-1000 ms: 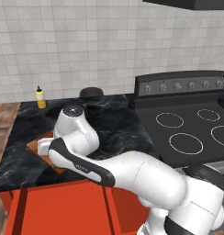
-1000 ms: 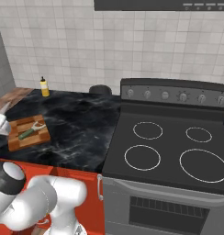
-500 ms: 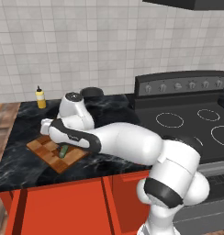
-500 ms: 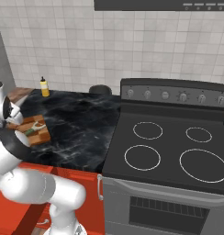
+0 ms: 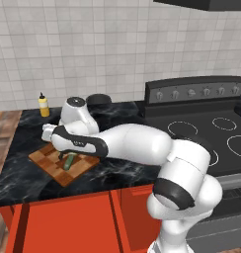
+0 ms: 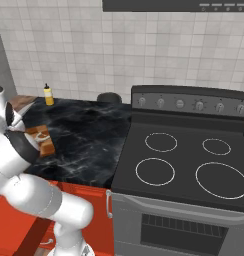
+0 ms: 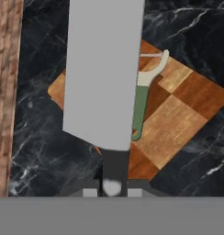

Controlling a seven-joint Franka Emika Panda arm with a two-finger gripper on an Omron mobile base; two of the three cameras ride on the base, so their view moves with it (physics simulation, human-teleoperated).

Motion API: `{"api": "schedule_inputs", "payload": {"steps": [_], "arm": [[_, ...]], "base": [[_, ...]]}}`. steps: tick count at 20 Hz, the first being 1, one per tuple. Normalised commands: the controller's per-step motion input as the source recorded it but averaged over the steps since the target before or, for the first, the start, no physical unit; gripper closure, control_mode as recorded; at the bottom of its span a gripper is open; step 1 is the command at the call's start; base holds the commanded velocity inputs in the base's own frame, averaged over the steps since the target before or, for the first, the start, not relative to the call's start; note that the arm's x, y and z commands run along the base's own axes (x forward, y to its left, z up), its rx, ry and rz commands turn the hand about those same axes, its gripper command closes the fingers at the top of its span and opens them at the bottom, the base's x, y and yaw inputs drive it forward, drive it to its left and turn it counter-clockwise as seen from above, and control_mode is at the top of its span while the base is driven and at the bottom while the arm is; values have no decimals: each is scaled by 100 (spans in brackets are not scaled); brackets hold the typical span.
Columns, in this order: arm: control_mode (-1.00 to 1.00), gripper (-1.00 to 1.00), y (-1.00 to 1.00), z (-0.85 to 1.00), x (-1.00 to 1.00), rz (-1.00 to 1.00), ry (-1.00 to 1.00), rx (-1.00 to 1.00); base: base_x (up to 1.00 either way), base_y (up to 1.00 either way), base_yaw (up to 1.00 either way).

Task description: Open the drawer on the left and place the cutting tools on the cutting board.

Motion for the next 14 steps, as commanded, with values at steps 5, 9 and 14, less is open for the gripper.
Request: {"api": "schedule_inputs", "payload": {"steps": [5, 9, 14], "arm": [[-100, 100, 7, -17, 16, 0, 0, 0], [-100, 100, 4, -15, 21, 0, 0, 0], [-100, 100, 5, -20, 21, 0, 0, 0]], "base": [[0, 0, 0], [0, 0, 0], [0, 0, 0]]}}
